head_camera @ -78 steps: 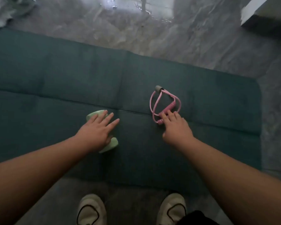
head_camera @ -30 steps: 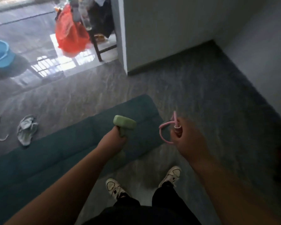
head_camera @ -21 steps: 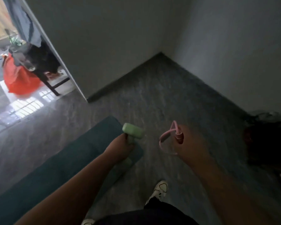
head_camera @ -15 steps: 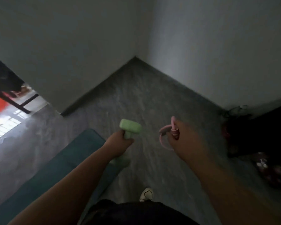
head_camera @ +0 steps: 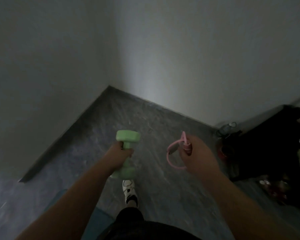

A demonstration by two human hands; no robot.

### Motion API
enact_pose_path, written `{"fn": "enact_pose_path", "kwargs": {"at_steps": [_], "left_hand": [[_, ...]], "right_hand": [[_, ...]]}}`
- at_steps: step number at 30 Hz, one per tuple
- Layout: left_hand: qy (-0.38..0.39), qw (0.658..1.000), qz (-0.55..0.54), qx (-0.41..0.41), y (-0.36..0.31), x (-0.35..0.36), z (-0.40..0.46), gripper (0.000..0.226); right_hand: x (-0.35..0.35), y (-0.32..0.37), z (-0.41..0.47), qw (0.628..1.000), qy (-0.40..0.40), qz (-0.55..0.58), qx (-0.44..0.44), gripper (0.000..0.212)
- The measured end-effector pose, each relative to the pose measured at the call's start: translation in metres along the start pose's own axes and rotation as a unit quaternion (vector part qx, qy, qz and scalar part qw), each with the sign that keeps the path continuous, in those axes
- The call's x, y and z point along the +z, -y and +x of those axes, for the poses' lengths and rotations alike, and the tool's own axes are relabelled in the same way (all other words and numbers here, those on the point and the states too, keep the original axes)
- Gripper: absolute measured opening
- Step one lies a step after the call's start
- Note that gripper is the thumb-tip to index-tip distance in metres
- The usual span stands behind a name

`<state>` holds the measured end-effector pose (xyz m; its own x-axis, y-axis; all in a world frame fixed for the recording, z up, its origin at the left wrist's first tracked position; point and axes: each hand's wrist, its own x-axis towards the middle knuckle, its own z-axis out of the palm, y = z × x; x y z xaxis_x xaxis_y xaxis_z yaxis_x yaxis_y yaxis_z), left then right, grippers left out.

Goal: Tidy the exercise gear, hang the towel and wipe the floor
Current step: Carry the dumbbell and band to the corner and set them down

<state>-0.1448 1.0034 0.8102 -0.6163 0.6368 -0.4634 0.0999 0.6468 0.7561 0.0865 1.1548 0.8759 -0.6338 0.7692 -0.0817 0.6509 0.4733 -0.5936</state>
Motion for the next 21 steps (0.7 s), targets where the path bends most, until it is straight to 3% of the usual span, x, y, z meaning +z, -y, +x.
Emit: {"fn": "enact_pose_path", "kwargs": {"at_steps": [4, 9, 17, 21], "left_hand": [[0.024, 0.999, 0.005, 0.026, -0.058, -0.016, 0.097, 0.014], [0.049, 0.996, 0.07, 0.039, -0.123, -0.037, 0.219, 0.014], [0.074, 0.991, 0.108, 0.005, -0.196, -0.031, 0.388, 0.012], [0.076, 0.987, 0.139, -0.004, -0.21, -0.011, 0.482, 0.036]], "right_hand": [[-0.013, 0.006, 0.09, 0.999, -0.027, 0.038, 0.023, 0.031], [-0.01, 0.001, 0.198, 0.994, -0.06, 0.057, 0.066, 0.012], [-0.008, -0.034, 0.354, 0.988, -0.082, 0.08, 0.104, 0.016], [0.008, -0.078, 0.456, 0.988, -0.051, 0.113, 0.096, 0.011]]}}
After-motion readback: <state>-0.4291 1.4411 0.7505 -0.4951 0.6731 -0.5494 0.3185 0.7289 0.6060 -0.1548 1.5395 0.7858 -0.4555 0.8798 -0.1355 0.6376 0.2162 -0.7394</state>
